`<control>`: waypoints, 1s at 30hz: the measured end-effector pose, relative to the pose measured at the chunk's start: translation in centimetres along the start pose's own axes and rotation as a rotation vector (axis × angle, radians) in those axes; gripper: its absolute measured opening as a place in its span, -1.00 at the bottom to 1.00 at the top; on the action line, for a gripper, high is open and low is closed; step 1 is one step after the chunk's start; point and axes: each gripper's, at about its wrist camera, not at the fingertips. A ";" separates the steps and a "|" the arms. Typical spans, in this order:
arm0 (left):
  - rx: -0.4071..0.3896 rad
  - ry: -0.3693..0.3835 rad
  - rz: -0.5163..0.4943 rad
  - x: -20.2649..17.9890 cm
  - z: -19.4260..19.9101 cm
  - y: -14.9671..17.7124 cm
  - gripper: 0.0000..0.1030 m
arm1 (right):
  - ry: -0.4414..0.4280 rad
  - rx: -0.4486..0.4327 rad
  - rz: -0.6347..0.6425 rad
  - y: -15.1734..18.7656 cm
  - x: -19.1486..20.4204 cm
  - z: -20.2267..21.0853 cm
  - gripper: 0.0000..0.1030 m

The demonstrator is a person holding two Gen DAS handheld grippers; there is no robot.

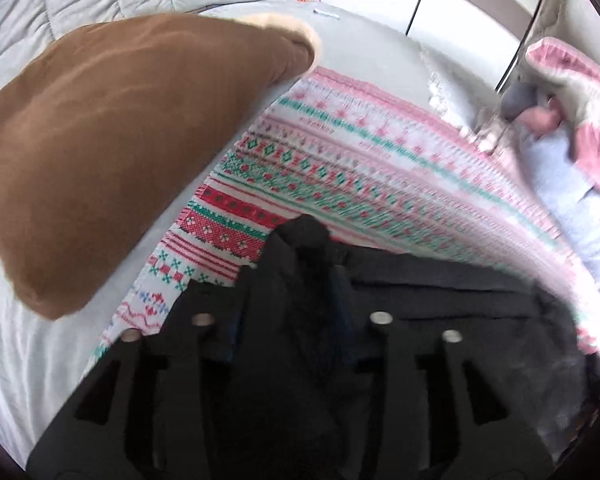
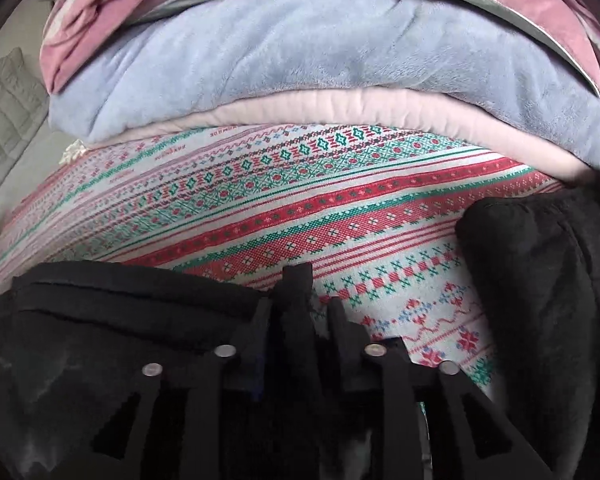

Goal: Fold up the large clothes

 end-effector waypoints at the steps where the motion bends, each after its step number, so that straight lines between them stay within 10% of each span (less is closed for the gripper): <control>1: -0.019 0.021 0.009 -0.1 1.1 0.1 0.10 | -0.035 -0.015 -0.013 0.2 -0.5 1.2 -0.15; 3: -0.083 0.058 0.007 -0.6 4.1 0.7 0.43 | -0.096 -0.056 -0.041 0.8 -1.4 4.0 0.33; 8: -0.129 0.121 -0.138 -5.0 8.5 5.6 0.60 | -0.187 -0.153 -0.057 4.4 -1.6 11.1 0.74; 19: -0.035 0.131 -0.540 -14.9 8.5 19.3 0.60 | -0.296 -0.013 0.091 13.8 1.0 13.6 0.77; 30: 0.015 -0.044 -0.607 -15.8 3.9 21.1 0.64 | -0.223 0.159 0.110 14.3 1.7 7.3 0.92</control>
Point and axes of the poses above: each gripper's, at about its wrist camera, not at the fingertips, and z roughly against the way its jaws point, x to its left, y to its underside, and after that the axes turned 8 degrees about x, right-handed
